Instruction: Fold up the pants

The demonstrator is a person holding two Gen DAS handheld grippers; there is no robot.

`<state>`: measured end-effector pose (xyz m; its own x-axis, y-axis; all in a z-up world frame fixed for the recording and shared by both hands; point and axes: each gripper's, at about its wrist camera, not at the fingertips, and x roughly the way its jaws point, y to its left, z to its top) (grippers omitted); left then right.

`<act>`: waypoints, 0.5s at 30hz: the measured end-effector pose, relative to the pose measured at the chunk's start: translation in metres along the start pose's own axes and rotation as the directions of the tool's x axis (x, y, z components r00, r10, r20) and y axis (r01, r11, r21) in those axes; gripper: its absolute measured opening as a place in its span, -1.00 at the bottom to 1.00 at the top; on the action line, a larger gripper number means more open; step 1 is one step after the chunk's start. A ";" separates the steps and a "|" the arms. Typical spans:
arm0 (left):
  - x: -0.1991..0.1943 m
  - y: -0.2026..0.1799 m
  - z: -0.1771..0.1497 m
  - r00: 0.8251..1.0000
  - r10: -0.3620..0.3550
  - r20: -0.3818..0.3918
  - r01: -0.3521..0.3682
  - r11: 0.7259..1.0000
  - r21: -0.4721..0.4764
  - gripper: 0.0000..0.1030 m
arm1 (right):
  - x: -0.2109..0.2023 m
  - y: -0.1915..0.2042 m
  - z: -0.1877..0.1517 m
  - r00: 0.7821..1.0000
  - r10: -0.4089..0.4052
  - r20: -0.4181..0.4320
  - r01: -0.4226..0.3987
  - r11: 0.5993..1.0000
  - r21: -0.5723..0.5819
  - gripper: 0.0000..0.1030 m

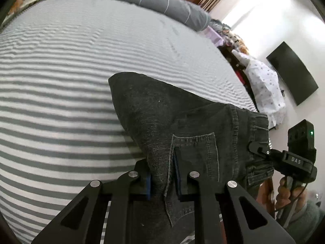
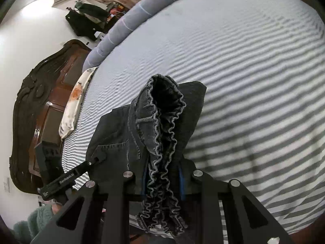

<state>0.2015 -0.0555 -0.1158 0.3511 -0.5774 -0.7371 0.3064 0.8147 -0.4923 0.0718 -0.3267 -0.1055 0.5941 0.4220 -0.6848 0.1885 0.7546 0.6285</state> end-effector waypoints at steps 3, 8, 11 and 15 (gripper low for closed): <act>-0.015 0.009 0.015 0.999 0.015 0.032 -0.015 1.000 0.005 -0.67 | 0.008 0.019 0.012 1.000 0.007 -0.003 -0.007 1.000 -0.026 -0.58; -0.034 0.035 0.040 0.995 0.068 0.076 -0.068 0.998 0.003 -0.67 | 0.043 0.051 0.039 0.999 0.034 -0.021 -0.036 0.998 -0.054 -0.58; -0.040 0.052 0.051 0.990 0.105 0.091 -0.105 0.994 -0.003 -0.67 | 0.072 0.070 0.053 0.998 0.045 -0.043 -0.048 0.997 -0.068 -0.58; -0.044 0.075 0.066 0.982 0.162 0.097 -0.163 0.987 0.003 -0.67 | 0.108 0.089 0.064 0.996 0.046 -0.073 -0.052 0.995 -0.084 -0.58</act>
<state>0.2673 0.0280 -0.0900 0.4805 -0.4399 -0.7587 0.2475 0.8980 -0.3639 0.2032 -0.2459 -0.1000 0.5432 0.4922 -0.6802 0.0904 0.7711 0.6302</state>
